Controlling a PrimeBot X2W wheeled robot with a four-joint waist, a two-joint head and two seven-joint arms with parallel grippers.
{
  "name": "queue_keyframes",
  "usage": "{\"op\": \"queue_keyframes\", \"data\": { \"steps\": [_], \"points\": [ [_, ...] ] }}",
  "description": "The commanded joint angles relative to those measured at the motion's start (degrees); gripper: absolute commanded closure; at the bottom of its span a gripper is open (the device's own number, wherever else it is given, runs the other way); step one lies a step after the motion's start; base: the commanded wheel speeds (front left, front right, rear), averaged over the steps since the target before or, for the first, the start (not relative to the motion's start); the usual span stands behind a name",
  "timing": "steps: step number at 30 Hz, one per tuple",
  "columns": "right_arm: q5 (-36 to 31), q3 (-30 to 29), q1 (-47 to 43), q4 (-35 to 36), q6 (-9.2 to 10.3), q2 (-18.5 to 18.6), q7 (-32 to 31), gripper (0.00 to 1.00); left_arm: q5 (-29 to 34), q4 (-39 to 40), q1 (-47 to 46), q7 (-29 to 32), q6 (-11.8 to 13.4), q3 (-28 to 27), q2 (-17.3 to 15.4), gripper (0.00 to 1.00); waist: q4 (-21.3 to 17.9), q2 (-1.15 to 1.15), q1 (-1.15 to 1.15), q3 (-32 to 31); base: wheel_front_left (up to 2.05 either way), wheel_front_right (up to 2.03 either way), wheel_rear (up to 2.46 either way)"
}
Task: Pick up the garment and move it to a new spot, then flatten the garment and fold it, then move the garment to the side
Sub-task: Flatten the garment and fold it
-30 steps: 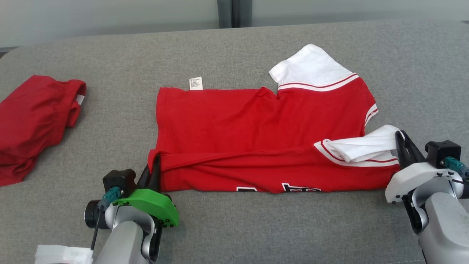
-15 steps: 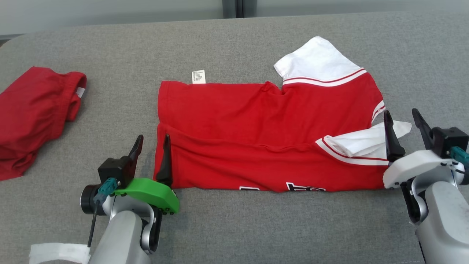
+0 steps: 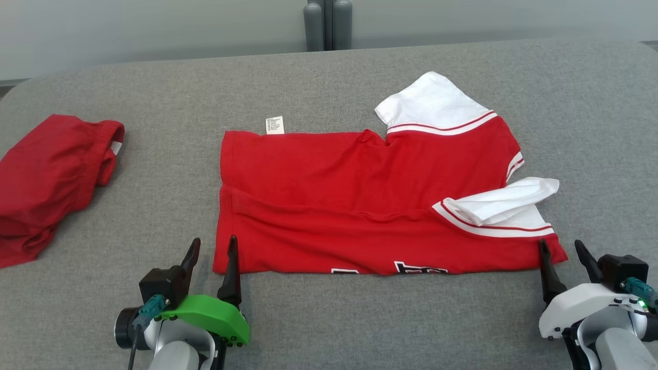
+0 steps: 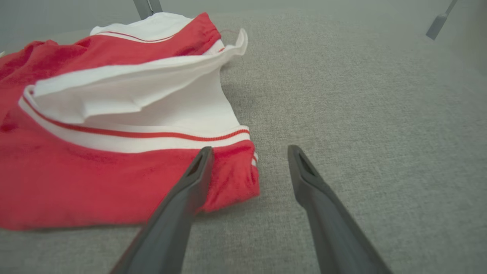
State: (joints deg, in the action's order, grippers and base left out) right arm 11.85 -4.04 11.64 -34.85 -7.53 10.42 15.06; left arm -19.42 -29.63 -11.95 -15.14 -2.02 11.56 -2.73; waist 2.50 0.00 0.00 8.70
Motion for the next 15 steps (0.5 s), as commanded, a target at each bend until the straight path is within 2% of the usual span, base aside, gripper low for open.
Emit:
{"op": "queue_keyframes", "data": {
  "steps": [1,8,9,10,11,12,15],
  "points": [
    [0.4,-0.1,-0.3,-0.5,0.09,0.0,0.2,0.0,0.5,0.2,0.7,0.0,-0.1,0.0,-0.3,0.0,0.1,0.0,0.0,0.2,0.0,0.0,0.0],
    [1.7,1.3,1.6,-4.5,0.09,0.1,0.2,0.0,0.6,0.0,-0.1,0.0,-0.3,0.7,-0.3,0.0,1.6,0.0,0.0,0.7,0.0,0.0,0.0],
    [2.0,1.9,1.9,-5.1,0.09,0.1,0.2,0.06,0.6,0.0,-0.2,0.0,-0.3,0.7,-0.3,0.0,1.7,0.0,0.0,0.8,0.0,0.0,0.0],
    [2.4,2.4,2.1,-5.6,0.09,0.1,0.2,0.49,0.6,-0.1,-0.3,0.0,-0.2,0.7,-0.3,0.0,1.9,0.0,0.0,0.8,0.0,0.0,0.0],
    [2.9,2.8,2.4,-6.0,0.09,0.2,0.1,0.85,0.6,-0.1,-0.4,0.0,-0.2,0.7,-0.3,0.0,2.0,0.0,0.0,0.9,0.0,0.0,0.0],
    [3.2,3.3,2.6,-6.2,0.08,0.4,0.1,1.0,0.5,-0.1,-0.5,0.0,-0.2,0.8,-0.3,0.0,2.1,0.0,0.0,0.9,0.0,0.0,0.0],
    [4.1,3.8,2.7,-5.9,0.1,1.1,0.1,1.0,0.0,-0.1,-0.7,0.0,-0.1,0.8,-0.3,0.0,2.2,0.0,0.0,1.0,0.0,0.0,0.0]
  ]
}}
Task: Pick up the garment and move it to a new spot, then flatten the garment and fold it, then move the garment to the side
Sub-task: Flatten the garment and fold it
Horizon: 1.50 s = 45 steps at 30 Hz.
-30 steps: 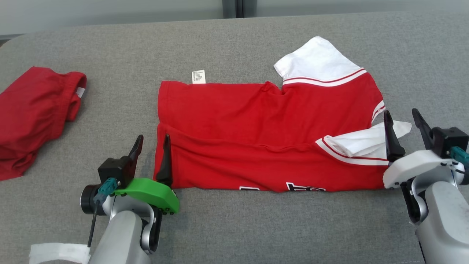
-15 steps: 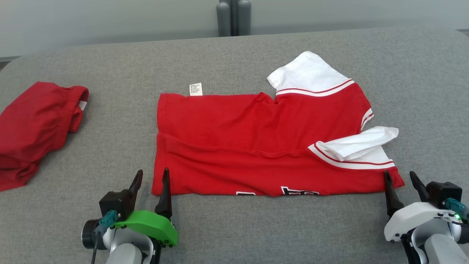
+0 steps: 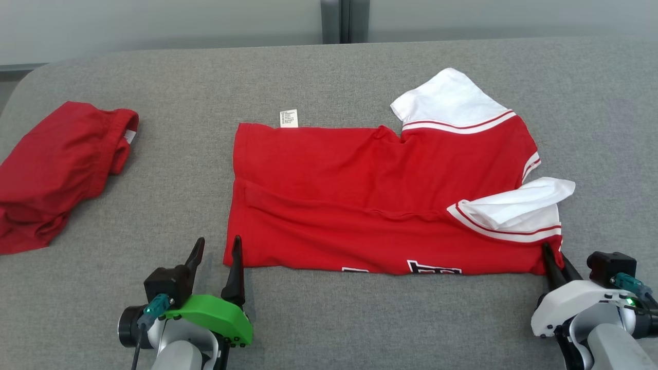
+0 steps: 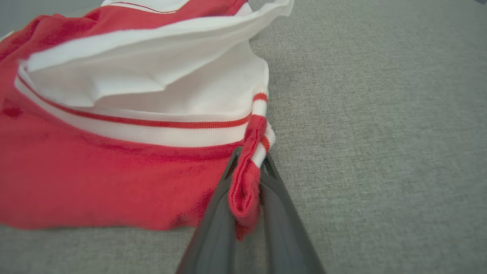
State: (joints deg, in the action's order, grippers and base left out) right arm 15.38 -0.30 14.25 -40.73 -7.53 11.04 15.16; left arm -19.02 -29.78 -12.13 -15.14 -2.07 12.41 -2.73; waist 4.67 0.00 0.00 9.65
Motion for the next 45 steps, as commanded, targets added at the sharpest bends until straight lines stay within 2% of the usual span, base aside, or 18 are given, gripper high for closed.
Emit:
{"op": "queue_keyframes", "data": {
  "steps": [1,18,19,20,21,22,23,30,40,45],
  "points": [
    [0.7,0.0,0.1,0.3,0.09,0.7,0.0,1.0,-0.7,-0.1,-0.4,0.0,-0.2,0.1,-0.3,0.0,0.0,0.0,0.0,0.1,0.0,0.0,0.0],
    [2.8,2.5,1.1,5.9,0.09,1.6,0.0,1.0,-6.9,-7.1,-3.4,0.0,0.5,2.3,-0.3,0.0,-2.7,0.0,0.0,2.5,0.0,0.0,0.0],
    [2.9,2.6,1.2,6.1,0.09,1.5,0.0,1.0,-7.0,-7.6,-3.8,0.0,0.6,2.4,-0.3,0.16,-2.8,0.0,0.0,2.6,0.0,0.0,0.0],
    [2.9,2.7,1.3,6.2,0.09,1.4,0.0,1.0,-7.2,-8.1,-4.2,0.0,0.9,2.5,-0.3,0.51,-2.9,0.0,0.0,2.8,0.0,0.0,0.0],
    [3.0,2.8,1.4,6.4,0.09,1.4,0.0,1.0,-7.5,-8.8,-4.5,0.0,1.0,2.6,-0.3,0.68,-3.0,0.0,0.0,3.0,0.0,0.0,0.0],
    [3.1,2.9,1.4,6.5,0.09,1.3,0.0,1.0,-7.7,-9.3,-4.7,0.1,1.0,2.8,-0.3,0.97,-3.1,0.0,0.0,3.1,0.0,0.0,0.0],
    [3.3,2.9,1.5,6.6,0.09,1.2,0.0,1.0,-7.9,-9.9,-4.9,0.1,0.6,3.1,-0.3,1.0,-3.1,0.0,0.0,3.3,0.0,0.0,0.0],
    [3.8,1.1,1.7,7.4,0.09,0.8,0.0,1.0,-6.8,-7.7,-4.8,0.0,-1.0,1.6,-0.3,1.0,-2.6,0.0,0.0,1.5,0.0,0.0,0.0],
    [3.3,-0.6,-3.3,5.5,0.1,0.2,0.0,1.0,-4.1,-7.2,1.2,0.0,-2.1,-2.3,-0.4,1.0,-1.9,0.0,0.0,-8.0,0.0,0.0,0.0],
    [3.9,-0.1,-5.9,5.4,0.11,0.0,0.0,1.0,-4.1,-8.7,4.1,0.0,-2.1,-2.8,-0.4,1.0,-1.7,0.0,0.0,-10.2,0.0,0.0,0.0]
  ]
}}
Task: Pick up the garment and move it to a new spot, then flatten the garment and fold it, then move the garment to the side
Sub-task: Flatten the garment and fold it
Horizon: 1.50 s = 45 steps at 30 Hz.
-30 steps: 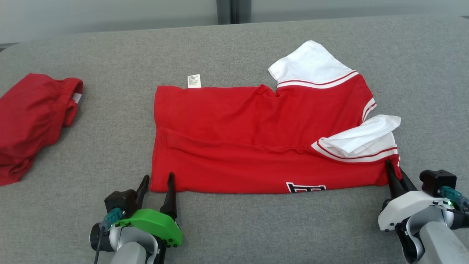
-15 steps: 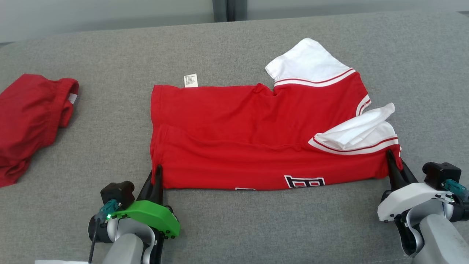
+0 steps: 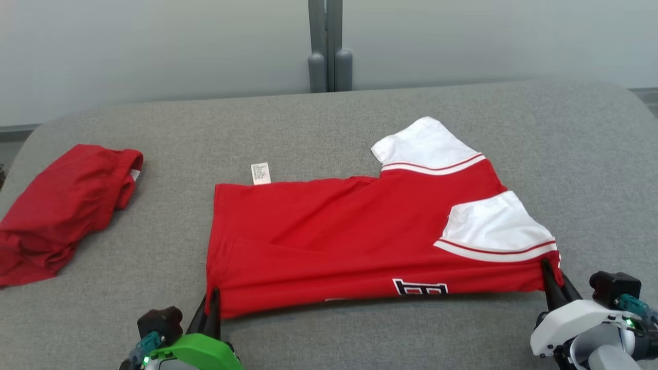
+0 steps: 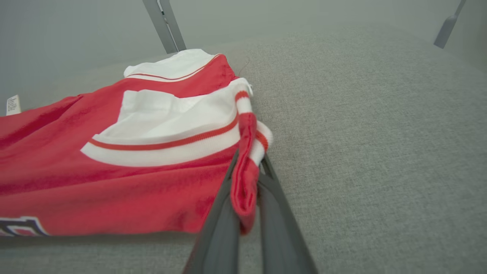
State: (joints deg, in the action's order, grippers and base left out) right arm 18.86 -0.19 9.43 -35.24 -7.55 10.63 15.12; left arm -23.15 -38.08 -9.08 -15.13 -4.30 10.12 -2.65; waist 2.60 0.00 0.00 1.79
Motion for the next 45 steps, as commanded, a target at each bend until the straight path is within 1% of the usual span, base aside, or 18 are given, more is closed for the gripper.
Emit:
{"op": "queue_keyframes", "data": {
  "steps": [1,11,17,18,19,20,21,26,29,33,38,45],
  "points": [
    [0.5,0.0,-1.7,-0.1,0.13,0.4,0.0,1.0,0.3,-0.7,1.6,0.0,0.1,-0.4,-0.5,1.0,0.4,0.0,0.0,-2.7,0.0,0.0,0.0],
    [1.8,0.8,-7.5,0.1,0.14,0.6,0.0,1.0,0.9,-3.1,5.6,0.0,0.5,-1.5,-0.6,1.0,1.0,0.0,0.0,-4.7,0.0,0.0,0.0],
    [2.2,2.8,-9.0,-0.1,0.13,0.2,0.0,1.0,1.4,-4.7,6.6,0.0,0.5,-1.8,-0.5,1.0,0.8,0.0,0.0,-4.0,0.0,0.0,0.0],
    [2.3,3.2,-8.9,-0.2,0.13,0.1,0.0,1.0,1.6,-4.8,6.6,0.0,0.6,-1.7,-0.5,0.84,0.8,0.0,0.0,-3.8,0.0,0.0,0.0],
    [2.4,3.3,-8.7,-0.2,0.13,0.3,0.0,0.68,1.7,-4.9,6.5,0.0,0.6,-1.7,-0.5,0.46,0.8,0.0,0.0,-3.6,0.0,0.0,0.0],
    [2.9,3.1,-8.5,-0.3,0.13,0.2,0.0,0.04,1.7,-5.0,6.2,0.0,0.7,-1.6,-0.5,0.0,0.9,0.0,0.0,-3.4,0.0,0.0,0.0],
    [3.2,3.0,-8.4,-0.6,0.13,0.3,0.0,0.0,1.8,-5.0,6.0,0.0,0.9,-1.6,-0.5,0.0,0.9,0.0,0.0,-3.3,0.0,0.0,0.0],
    [2.6,0.3,-7.1,2.2,0.12,1.3,0.0,0.0,3.5,-2.3,4.9,0.0,1.9,-2.3,-0.4,0.0,1.4,0.0,0.0,-2.5,0.0,0.0,0.0],
    [1.1,-1.9,-6.6,4.4,0.12,1.3,0.0,0.0,3.7,-0.5,4.7,0.0,1.9,-3.1,-0.4,0.0,1.5,0.0,0.0,-2.1,0.0,0.0,0.0],
    [-1.1,-2.7,-4.6,5.9,0.12,1.2,0.0,0.0,5.0,0.3,1.9,0.0,1.5,-3.6,-0.4,0.0,1.5,0.0,0.0,-1.2,0.0,0.0,0.0],
    [-2.7,-1.3,0.5,6.4,0.12,1.3,0.0,0.0,7.0,-2.1,-4.9,0.0,0.8,-4.2,-0.4,0.0,0.8,0.0,0.0,1.9,0.0,0.0,0.0],
    [-3.3,2.4,9.3,3.4,0.12,1.5,0.0,0.0,9.2,-7.3,-14.4,0.0,0.1,-5.4,-0.6,0.0,-0.8,0.0,0.0,6.8,0.0,0.0,0.0]
  ]
}}
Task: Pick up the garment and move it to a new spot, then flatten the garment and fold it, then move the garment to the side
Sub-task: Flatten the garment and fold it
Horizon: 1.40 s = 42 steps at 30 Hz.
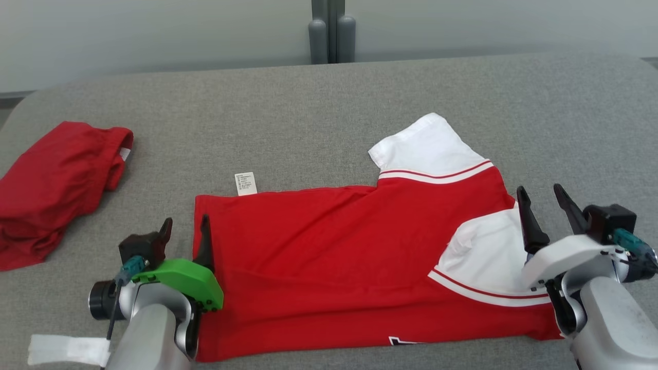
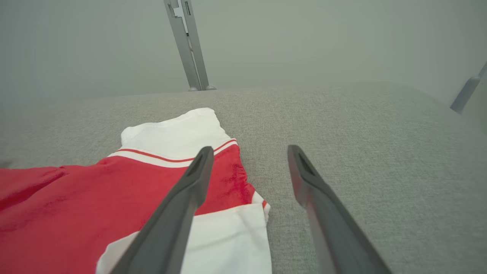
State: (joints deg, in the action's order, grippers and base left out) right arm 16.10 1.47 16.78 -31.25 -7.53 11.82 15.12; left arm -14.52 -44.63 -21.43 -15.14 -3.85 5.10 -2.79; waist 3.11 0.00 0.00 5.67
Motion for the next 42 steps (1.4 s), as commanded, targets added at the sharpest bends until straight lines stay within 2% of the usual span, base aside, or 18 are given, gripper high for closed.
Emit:
{"op": "queue_keyframes", "data": {
  "steps": [1,8,19,24,31,32,33,34,35,36,42],
  "points": [
    [-0.5,1.6,3.3,-1.3,0.09,0.4,0.0,0.0,0.7,-1.3,-3.4,0.0,-0.5,-0.6,-0.7,0.0,-1.4,0.0,0.0,3.8,0.0,0.0,0.0],
    [0.0,5.5,12.5,-6.4,0.09,1.5,0.0,0.0,2.1,-5.0,-9.5,0.0,-1.1,-1.2,-0.8,0.0,-1.7,0.0,0.0,8.1,0.0,0.0,0.0],
    [3.8,17.3,31.0,-20.3,0.1,4.2,-3.5,0.0,2.5,-10.6,-17.4,0.0,-2.0,-0.5,-0.4,0.0,0.7,0.0,0.0,14.3,0.0,0.0,0.0],
    [4.9,22.0,36.7,-25.0,0.1,4.6,-5.4,0.0,2.2,-11.7,-18.9,0.0,-1.5,-0.2,-0.3,0.0,2.2,0.0,0.0,15.7,0.0,0.0,0.0],
    [7.0,25.6,41.8,-32.1,0.1,5.0,-7.9,0.0,-2.3,-12.6,-18.8,0.1,-2.7,5.5,-0.2,0.0,4.6,0.0,0.0,16.9,0.0,0.0,0.0],
    [7.2,25.9,42.1,-32.7,0.1,4.9,-7.9,0.0,-3.1,-12.8,-18.8,0.1,-2.9,6.7,-0.2,0.08,4.8,0.0,0.0,17.1,0.0,0.0,0.0],
    [7.4,26.2,42.5,-33.2,0.1,4.9,-7.8,0.0,-4.0,-12.9,-19.0,0.1,-3.0,7.8,-0.1,0.29,5.0,0.0,0.0,17.2,0.0,0.0,0.0],
    [7.7,26.5,42.7,-33.7,0.1,4.9,-7.7,0.0,-5.1,-13.3,-19.0,0.1,-3.2,9.1,-0.1,0.57,5.1,0.0,0.0,17.3,0.0,0.0,0.0],
    [8.0,26.8,43.0,-34.2,0.1,4.9,-7.9,0.0,-6.1,-13.7,-19.1,0.2,-3.3,10.2,-0.1,0.81,5.2,0.0,0.0,17.4,0.0,0.0,0.0],
    [8.0,27.2,43.5,-34.7,0.1,5.0,-8.0,0.0,-7.1,-14.2,-19.2,0.3,-3.3,11.5,-0.1,1.0,5.3,0.0,0.0,17.6,0.0,0.0,0.0],
    [9.0,28.9,45.5,-37.2,0.1,4.6,-8.1,0.0,-13.2,-17.1,-20.6,1.7,-3.6,18.5,0.0,1.0,5.9,0.0,0.0,18.1,0.0,0.0,0.0]
  ]
}}
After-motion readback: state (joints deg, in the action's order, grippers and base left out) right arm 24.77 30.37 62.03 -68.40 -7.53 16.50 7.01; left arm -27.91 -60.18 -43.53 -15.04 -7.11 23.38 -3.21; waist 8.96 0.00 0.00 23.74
